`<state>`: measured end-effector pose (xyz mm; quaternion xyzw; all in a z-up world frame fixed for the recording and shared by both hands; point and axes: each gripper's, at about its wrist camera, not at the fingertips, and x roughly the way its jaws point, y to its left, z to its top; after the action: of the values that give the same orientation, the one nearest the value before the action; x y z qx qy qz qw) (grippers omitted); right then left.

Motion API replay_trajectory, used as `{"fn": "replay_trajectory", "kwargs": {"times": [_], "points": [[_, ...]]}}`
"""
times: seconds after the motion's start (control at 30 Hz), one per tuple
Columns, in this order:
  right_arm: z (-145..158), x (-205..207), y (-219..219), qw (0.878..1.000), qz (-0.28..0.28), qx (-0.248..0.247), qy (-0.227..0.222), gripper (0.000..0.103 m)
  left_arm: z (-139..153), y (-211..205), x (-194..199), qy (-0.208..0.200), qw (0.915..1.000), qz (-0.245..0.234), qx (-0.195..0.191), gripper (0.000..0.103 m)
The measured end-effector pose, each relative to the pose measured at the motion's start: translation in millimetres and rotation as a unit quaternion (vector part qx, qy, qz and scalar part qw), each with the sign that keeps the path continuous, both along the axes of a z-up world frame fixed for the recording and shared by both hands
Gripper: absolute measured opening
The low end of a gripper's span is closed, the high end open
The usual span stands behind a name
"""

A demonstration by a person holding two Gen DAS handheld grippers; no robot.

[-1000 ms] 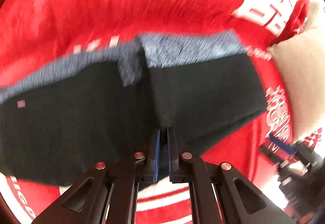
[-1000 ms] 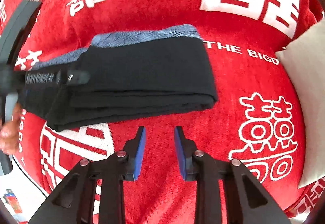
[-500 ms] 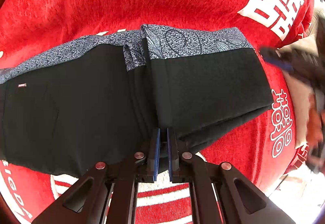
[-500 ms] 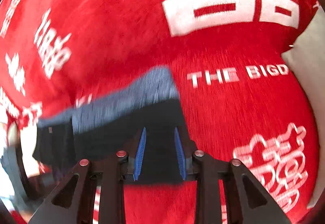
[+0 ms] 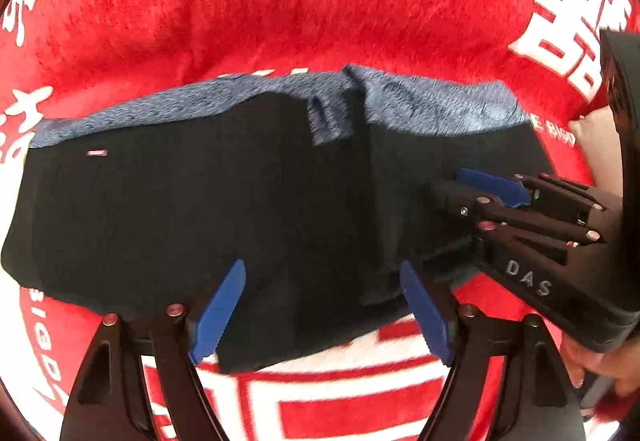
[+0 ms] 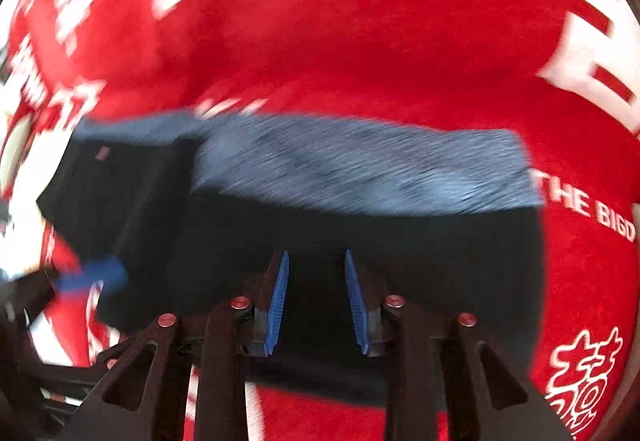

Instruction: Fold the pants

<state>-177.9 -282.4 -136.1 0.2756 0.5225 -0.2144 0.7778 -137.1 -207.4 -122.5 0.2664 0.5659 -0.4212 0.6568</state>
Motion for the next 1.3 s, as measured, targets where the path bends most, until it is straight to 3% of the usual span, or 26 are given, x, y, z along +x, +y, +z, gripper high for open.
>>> {"fn": "replay_trajectory", "kwargs": {"times": [0.17, 0.23, 0.3, 0.4, 0.5, 0.57, 0.63, 0.67, 0.77, 0.83, 0.9, 1.0, 1.1, 1.13, 1.27, 1.3], "points": [[16, -18, -9, 0.996, -0.047, 0.047, -0.054, 0.034, 10, 12, 15, 0.021, 0.9996, 0.018, -0.007, 0.081], [26, -31, -29, 0.994, -0.081, 0.040, -0.063, 0.044, 18, 6, 16, 0.030, 0.9990, 0.018, -0.027, 0.081], [29, -41, -48, 0.993, -0.103, 0.032, -0.052, 0.051, 21, -1, 14, 0.039, 0.9982, 0.011, -0.045, 0.081], [33, -54, -75, 0.992, -0.123, 0.000, -0.033, 0.051, 21, -25, 3, 0.055, 0.9962, -0.018, -0.065, 0.081], [31, -76, -115, 0.985, -0.171, 0.000, -0.031, 0.051, 7, -53, -7, 0.066, 0.9953, -0.043, -0.055, 0.081], [21, -92, -138, 0.977, -0.209, 0.028, -0.039, 0.051, -7, -65, -9, 0.082, 0.9949, -0.046, -0.038, 0.081], [3, -108, -163, 0.963, -0.241, 0.095, -0.071, 0.051, -17, -70, -9, 0.096, 0.9941, -0.041, -0.029, 0.075], [-8, -112, -172, 0.955, -0.248, 0.136, -0.091, 0.051, -20, -70, -9, 0.097, 0.9941, -0.040, -0.026, 0.064], [-47, -113, -186, 0.925, -0.260, 0.249, -0.120, 0.049, -19, -66, -9, 0.093, 0.9944, -0.045, -0.022, 0.047], [-56, -116, -187, 0.917, -0.266, 0.270, -0.127, 0.034, -18, -62, -9, 0.094, 0.9943, -0.048, -0.015, 0.040], [-50, -123, -183, 0.912, -0.258, 0.279, -0.155, 0.029, -16, -55, -12, 0.093, 0.9942, -0.053, -0.011, 0.038], [-41, -134, -175, 0.913, -0.253, 0.272, -0.167, 0.028, -15, -45, -26, 0.068, 0.9947, -0.076, -0.012, 0.038], [-51, -117, -169, 0.940, -0.237, 0.218, -0.113, 0.032, -15, -46, -39, 0.034, 0.9958, -0.084, -0.011, 0.038], [-54, -110, -169, 0.944, -0.235, 0.208, -0.105, 0.034, -15, -46, -38, 0.035, 0.9962, -0.080, -0.009, 0.038], [-39, -108, -159, 0.942, -0.264, 0.188, -0.090, 0.050, -12, -46, -38, 0.043, 0.9966, -0.069, -0.016, 0.039], [-33, -108, -155, 0.945, -0.263, 0.177, -0.084, 0.051, -10, -45, -38, 0.039, 0.9969, -0.067, -0.015, 0.048]]}}
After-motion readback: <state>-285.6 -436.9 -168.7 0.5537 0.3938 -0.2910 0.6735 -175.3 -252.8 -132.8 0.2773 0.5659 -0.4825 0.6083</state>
